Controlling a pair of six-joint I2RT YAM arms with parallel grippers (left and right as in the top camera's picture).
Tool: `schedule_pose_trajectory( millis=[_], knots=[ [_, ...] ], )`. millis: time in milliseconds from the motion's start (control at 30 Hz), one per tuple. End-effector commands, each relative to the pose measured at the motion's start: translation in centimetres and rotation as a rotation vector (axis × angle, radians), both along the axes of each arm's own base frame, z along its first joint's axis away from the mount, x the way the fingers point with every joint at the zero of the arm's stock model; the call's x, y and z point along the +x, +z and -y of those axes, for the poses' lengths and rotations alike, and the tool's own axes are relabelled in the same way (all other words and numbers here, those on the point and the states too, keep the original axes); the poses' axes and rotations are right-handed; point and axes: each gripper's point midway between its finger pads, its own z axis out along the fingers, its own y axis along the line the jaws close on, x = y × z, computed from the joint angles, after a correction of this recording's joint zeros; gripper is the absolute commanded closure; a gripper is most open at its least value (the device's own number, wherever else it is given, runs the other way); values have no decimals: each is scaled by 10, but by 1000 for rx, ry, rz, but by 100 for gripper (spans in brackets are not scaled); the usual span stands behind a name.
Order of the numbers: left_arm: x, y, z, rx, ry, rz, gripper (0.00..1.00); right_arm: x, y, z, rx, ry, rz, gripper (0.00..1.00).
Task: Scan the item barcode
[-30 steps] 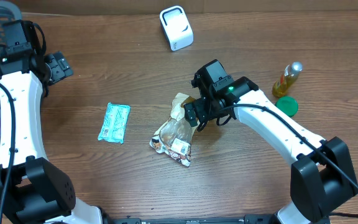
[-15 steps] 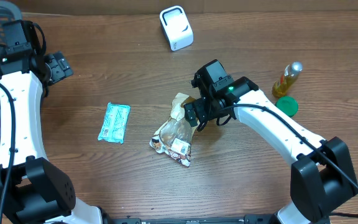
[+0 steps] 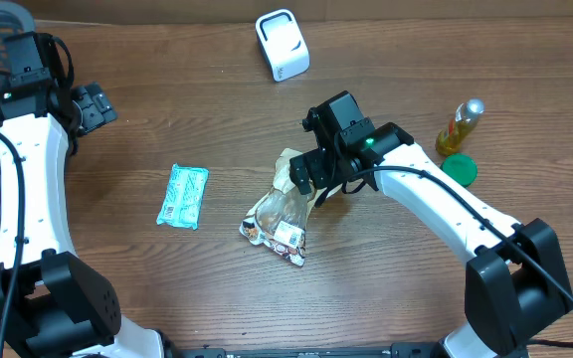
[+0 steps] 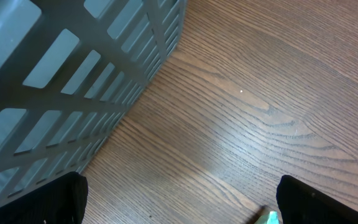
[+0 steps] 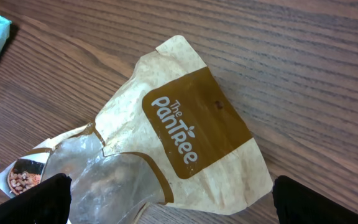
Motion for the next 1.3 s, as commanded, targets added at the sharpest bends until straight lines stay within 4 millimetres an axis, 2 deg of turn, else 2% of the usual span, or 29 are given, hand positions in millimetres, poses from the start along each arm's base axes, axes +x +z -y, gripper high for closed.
schedule_pose_trajectory(
  millis=[0, 167, 300, 567, 1267],
  knots=[
    [3, 11, -1, 23, -7, 21, 0, 5, 14, -5, 40, 1, 24, 0],
    [3, 11, -1, 23, -7, 21, 1, 1, 13, -4, 36, 4, 6, 0],
    [3, 11, -1, 23, -7, 21, 1, 6, 13, -7, 46, 4, 23, 0],
    [3, 11, -1, 23, -7, 21, 0, 7, 2, -8, 36, 4, 5, 0],
    [3, 11, -1, 23, -7, 21, 1, 8, 2, -7, 34, 3, 9, 0]
  ],
)
